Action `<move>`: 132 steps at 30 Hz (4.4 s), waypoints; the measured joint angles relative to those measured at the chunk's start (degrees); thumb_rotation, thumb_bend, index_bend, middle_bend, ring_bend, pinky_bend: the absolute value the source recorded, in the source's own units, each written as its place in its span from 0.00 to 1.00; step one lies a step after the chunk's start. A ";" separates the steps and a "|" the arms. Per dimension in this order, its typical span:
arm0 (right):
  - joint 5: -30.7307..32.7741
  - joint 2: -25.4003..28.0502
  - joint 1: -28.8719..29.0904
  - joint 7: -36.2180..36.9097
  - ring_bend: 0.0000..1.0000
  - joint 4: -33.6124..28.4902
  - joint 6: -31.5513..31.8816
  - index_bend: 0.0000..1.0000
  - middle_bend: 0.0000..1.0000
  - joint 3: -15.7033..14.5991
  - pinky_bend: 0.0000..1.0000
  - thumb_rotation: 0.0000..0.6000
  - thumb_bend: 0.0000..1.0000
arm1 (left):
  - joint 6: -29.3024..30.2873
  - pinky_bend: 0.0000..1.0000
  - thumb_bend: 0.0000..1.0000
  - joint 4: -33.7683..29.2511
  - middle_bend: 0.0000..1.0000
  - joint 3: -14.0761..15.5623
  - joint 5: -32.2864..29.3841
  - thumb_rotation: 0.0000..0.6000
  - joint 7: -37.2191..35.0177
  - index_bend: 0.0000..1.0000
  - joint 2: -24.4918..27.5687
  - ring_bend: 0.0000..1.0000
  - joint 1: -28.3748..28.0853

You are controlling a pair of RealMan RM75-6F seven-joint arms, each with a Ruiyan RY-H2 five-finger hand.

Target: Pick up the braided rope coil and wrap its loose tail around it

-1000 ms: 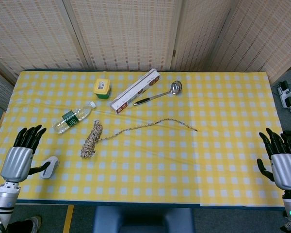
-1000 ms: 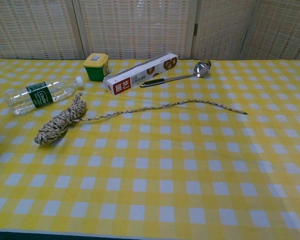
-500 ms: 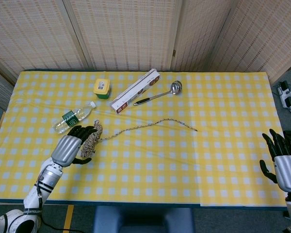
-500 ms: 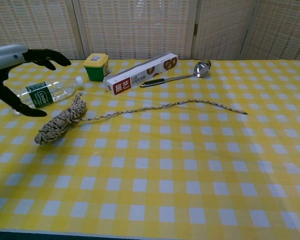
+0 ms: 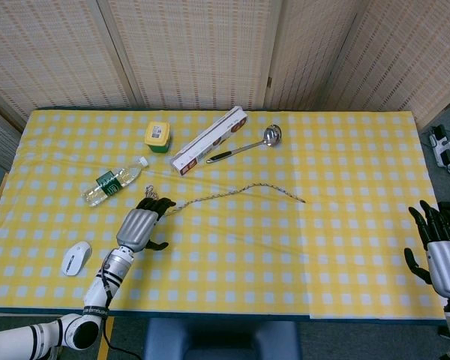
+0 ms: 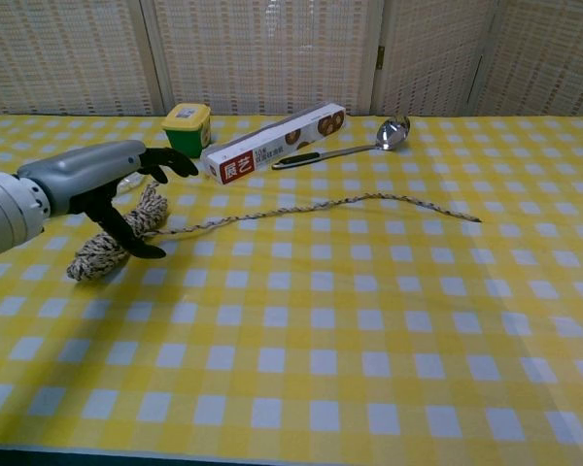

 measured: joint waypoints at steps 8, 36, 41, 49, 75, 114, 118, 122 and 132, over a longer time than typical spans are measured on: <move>0.02 -0.16 -0.23 0.87 0.08 0.67 0.10 0.00 0.00 -0.06 0.00 1.00 0.46 | 0.45 0.17 0.18 5.83 0.21 -0.17 -8.28 1.00 5.59 0.22 -4.51 0.23 -1.98; -0.39 -0.54 -0.33 1.10 0.08 0.82 -0.12 0.00 0.00 -0.29 0.00 1.00 0.46 | 3.47 0.36 0.29 16.83 0.40 0.16 -13.61 1.00 2.39 0.40 -6.74 0.40 0.81; -0.42 -0.47 -0.54 0.91 0.08 0.59 0.09 0.00 0.00 -0.38 0.00 1.00 0.46 | 1.69 0.37 0.29 17.51 0.40 -0.49 -14.00 1.00 0.68 0.41 -7.16 0.41 0.68; -0.27 -0.48 -0.79 0.86 0.08 0.52 0.21 0.00 0.00 -0.42 0.00 1.00 0.46 | 1.19 0.42 0.34 18.55 0.45 -0.78 -14.18 1.00 -0.05 0.46 -7.98 0.45 0.34; -0.34 0.33 1.75 0.62 0.10 -1.26 -3.94 0.00 0.00 -0.16 0.02 1.00 0.46 | 3.94 0.79 0.63 22.61 0.73 3.19 8.76 1.00 -25.28 0.72 -6.66 0.70 3.14; 4.06 -7.53 24.69 -3.54 0.13 -0.63 -30.52 0.26 0.11 4.71 0.03 1.00 0.46 | 12.79 0.79 0.63 1.68 0.73 11.95 28.16 1.00 -39.22 0.72 8.83 0.70 4.52; 5.27 -11.68 28.65 -5.14 0.15 2.97 -34.07 0.33 0.13 5.59 0.05 1.00 0.46 | 12.61 0.79 0.63 2.29 0.73 11.09 25.56 1.00 -36.89 0.72 7.86 0.70 5.51; 6.60 -15.95 32.48 -6.60 0.15 7.32 -37.13 0.34 0.14 6.48 0.06 1.00 0.46 | 12.37 0.79 0.63 2.22 0.73 10.89 24.65 1.00 -35.74 0.72 7.87 0.70 6.17; 10.08 -24.77 39.60 -10.07 0.17 19.14 -42.71 0.37 0.17 7.52 0.06 1.00 0.46 | 11.78 0.79 0.63 1.29 0.73 10.86 23.75 1.00 -33.79 0.72 8.16 0.70 6.96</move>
